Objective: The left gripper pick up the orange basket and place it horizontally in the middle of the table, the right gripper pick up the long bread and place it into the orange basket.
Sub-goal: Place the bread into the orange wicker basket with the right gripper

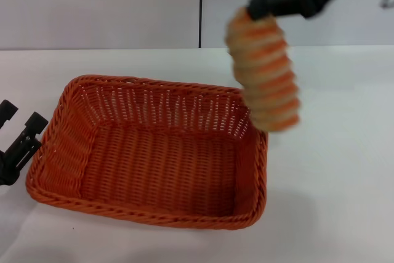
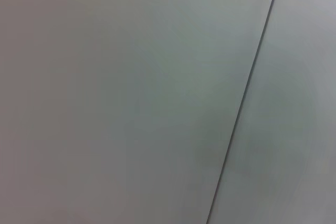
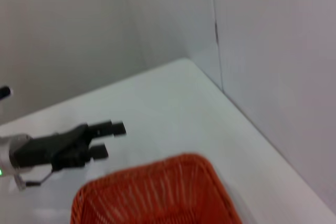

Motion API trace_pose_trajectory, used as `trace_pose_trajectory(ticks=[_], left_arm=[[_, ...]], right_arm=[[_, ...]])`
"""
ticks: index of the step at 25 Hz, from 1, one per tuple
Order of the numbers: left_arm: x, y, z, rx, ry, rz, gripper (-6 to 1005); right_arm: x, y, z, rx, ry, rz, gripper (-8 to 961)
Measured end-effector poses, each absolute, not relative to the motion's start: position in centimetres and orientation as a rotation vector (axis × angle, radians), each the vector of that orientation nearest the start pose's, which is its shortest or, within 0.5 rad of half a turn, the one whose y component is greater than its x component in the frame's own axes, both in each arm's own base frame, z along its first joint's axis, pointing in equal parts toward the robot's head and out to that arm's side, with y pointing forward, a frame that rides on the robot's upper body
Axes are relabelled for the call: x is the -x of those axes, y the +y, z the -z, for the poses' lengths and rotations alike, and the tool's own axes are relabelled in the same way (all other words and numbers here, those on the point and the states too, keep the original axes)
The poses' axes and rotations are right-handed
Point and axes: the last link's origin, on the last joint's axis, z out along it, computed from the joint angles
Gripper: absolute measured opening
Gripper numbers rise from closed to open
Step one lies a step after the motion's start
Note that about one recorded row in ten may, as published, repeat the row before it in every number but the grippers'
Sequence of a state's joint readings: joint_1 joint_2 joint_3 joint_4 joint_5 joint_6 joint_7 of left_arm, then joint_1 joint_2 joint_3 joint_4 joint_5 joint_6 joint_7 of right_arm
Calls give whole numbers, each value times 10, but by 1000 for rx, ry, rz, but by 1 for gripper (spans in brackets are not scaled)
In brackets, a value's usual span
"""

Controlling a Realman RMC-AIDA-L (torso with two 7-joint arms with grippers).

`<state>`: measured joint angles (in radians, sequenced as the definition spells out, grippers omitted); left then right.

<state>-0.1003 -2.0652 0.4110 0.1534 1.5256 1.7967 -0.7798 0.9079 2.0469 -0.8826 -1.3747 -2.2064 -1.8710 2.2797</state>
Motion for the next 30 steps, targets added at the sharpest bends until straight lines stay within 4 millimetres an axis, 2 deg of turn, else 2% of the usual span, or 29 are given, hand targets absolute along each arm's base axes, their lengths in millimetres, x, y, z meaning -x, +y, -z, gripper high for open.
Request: trace_pose_trajectory(ticks=[3, 6, 10, 14, 21, 26, 29, 30], left_arm=[[350, 179, -14, 1854, -686, 1190, 755], [350, 179, -14, 1854, -685, 1193, 755], [350, 178, -14, 1853, -684, 1196, 755], [351, 177, -15, 1850, -683, 1196, 755], [350, 179, -17, 1854, -675, 1196, 755], [350, 180, -17, 1858, -670, 1196, 755], [350, 180, -17, 1860, -670, 1196, 755], [350, 180, -17, 1860, -670, 1195, 755]], right_arm=[[-48, 388, -65, 2991, 454, -242, 31], [-40, 394, -43, 3058, 455, -270, 30], [-36, 390, -9, 3156, 471, -257, 30], [-34, 382, 11, 3211, 480, -238, 29], [-47, 375, 24, 3241, 500, -152, 48], [-55, 374, 24, 3230, 517, -208, 63], [-57, 375, 19, 3212, 511, -230, 284], [-58, 375, 15, 3197, 493, -241, 306]])
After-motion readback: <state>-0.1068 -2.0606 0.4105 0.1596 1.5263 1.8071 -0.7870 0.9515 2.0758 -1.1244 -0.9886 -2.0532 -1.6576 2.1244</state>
